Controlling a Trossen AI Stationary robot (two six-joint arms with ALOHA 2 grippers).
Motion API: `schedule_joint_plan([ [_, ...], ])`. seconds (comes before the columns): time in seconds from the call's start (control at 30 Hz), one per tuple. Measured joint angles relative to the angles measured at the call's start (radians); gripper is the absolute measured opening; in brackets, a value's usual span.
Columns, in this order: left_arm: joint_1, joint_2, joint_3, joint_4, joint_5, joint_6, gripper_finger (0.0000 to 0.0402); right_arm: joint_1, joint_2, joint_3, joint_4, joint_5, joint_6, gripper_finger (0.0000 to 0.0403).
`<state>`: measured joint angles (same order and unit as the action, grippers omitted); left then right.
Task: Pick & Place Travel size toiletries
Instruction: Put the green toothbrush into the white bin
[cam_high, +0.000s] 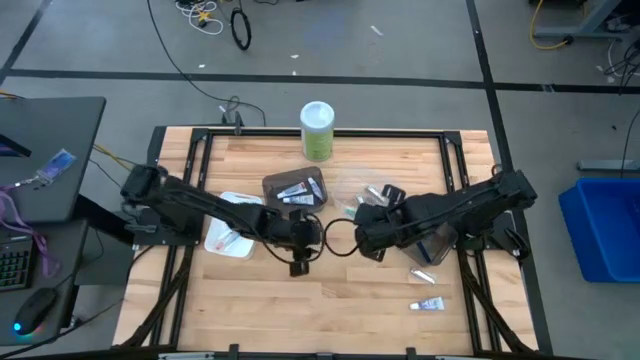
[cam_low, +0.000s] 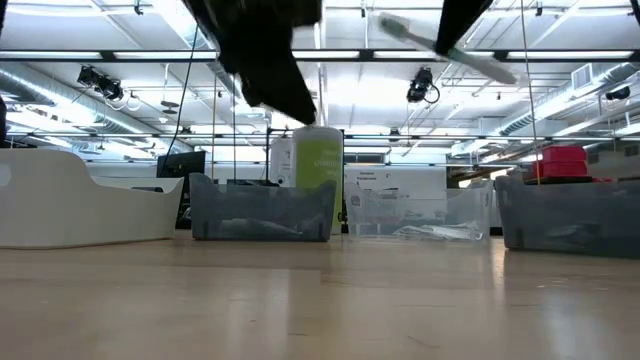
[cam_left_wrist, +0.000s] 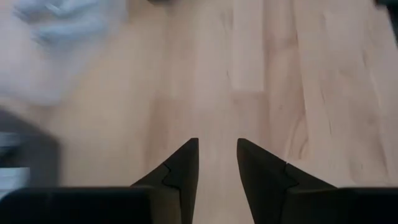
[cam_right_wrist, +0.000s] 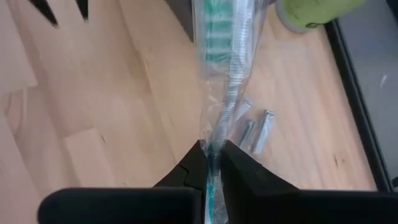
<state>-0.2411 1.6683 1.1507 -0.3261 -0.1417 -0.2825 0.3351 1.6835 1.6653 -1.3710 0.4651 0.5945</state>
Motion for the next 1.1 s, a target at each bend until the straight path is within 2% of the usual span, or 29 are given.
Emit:
schedule_joint_plan([
  [0.13,-0.020,-0.150,0.000,-0.092,-0.157,0.003,0.0116,0.010,-0.066,0.000,-0.055,0.015,0.018,0.0029],
  [0.27,-0.058,-0.297,-0.044,-0.108,-0.376,0.008,0.0116,0.045,-0.152,-0.035,-0.037,0.160,0.061,0.0029],
  [0.33,-0.067,-0.351,-0.082,-0.067,-0.409,0.021,0.0116,0.059,-0.196,-0.107,0.107,0.210,0.025,0.0029],
  [0.43,-0.075,-0.397,-0.183,0.094,-0.351,0.092,0.0116,0.063,-0.248,-0.270,0.448,0.224,-0.138,0.0029],
  [0.5,-0.071,-0.408,-0.266,0.259,-0.279,0.168,0.0116,0.042,-0.266,-0.384,0.692,0.157,-0.300,0.0029],
  [0.6,-0.056,-0.398,-0.383,0.573,-0.208,0.239,0.0116,-0.016,-0.267,-0.528,1.058,-0.007,-0.518,0.0030],
  [0.7,-0.039,-0.371,-0.478,0.805,-0.212,0.196,0.0116,-0.082,-0.262,-0.614,1.368,-0.158,-0.658,0.0032],
  [0.77,-0.030,-0.353,-0.512,0.883,-0.213,0.158,0.0116,-0.125,-0.255,-0.638,1.503,-0.240,-0.673,0.0033],
  [0.87,-0.016,-0.321,-0.532,0.904,-0.227,0.153,0.0116,-0.175,-0.255,-0.655,1.534,-0.356,-0.621,0.0033],
  [0.97,0.000,-0.274,-0.530,0.923,-0.250,0.222,0.0117,-0.204,-0.255,-0.662,1.534,-0.450,-0.571,0.0033],
  [1.1,0.025,-0.211,-0.503,0.992,-0.214,0.268,0.0130,-0.217,-0.255,-0.663,1.527,-0.467,-0.566,0.0034],
])
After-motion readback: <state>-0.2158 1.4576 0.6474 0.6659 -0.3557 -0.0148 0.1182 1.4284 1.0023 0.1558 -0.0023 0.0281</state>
